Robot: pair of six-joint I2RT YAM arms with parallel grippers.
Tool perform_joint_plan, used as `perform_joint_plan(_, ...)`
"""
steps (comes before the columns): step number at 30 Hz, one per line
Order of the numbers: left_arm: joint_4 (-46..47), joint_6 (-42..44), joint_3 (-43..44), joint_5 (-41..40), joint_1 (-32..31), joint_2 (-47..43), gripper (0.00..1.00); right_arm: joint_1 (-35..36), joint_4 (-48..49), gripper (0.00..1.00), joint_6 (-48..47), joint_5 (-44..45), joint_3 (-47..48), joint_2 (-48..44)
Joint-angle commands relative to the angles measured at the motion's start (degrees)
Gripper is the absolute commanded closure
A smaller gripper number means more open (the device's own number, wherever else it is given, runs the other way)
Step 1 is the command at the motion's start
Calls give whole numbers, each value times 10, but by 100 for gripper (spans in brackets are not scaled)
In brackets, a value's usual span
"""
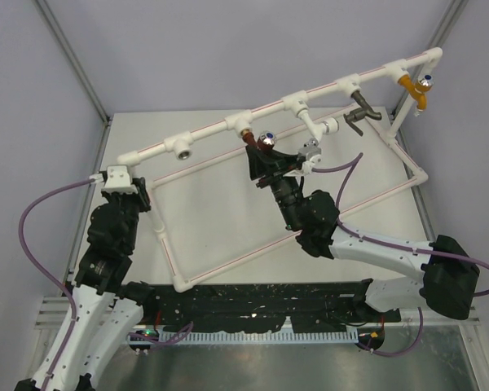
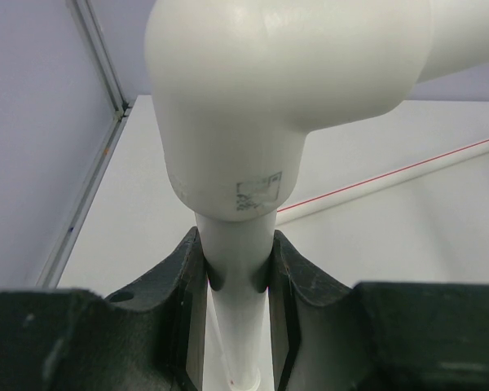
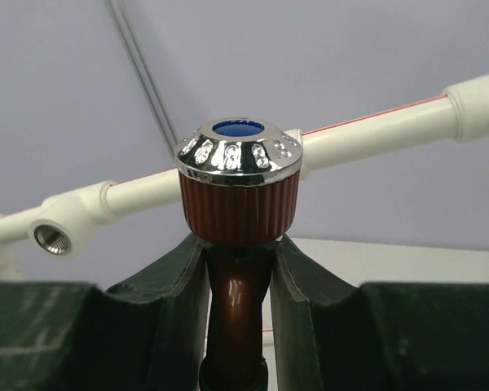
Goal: Install the water faucets
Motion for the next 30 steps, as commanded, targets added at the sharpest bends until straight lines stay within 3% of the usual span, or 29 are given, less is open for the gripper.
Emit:
perform_joint_plan(1,-91,9,-14,44,-29,-10,100,-18,-23,95,175,90,-20,29)
perform_joint_plan(8,-111,-22,-3,57,-35,-19,100,-18,-103,95,396,95,-3,6)
perform_joint_plan(16,-130,-63,-1,123,-39,-28,100,-17,-163,95,620,86,-2,-1)
perform_joint_plan(23,-128,-47,-14,121,-41,-57,100,-17,-176,95,708,90,-1,-8)
perform_joint_plan(25,-121,-44,-18,109,-41,-64,89,-17,-176,95,714,93,-1,-10)
perform_joint_plan(30,-93,-38,-27,87,-41,-85,45,-17,-137,76,685,90,-15,-22)
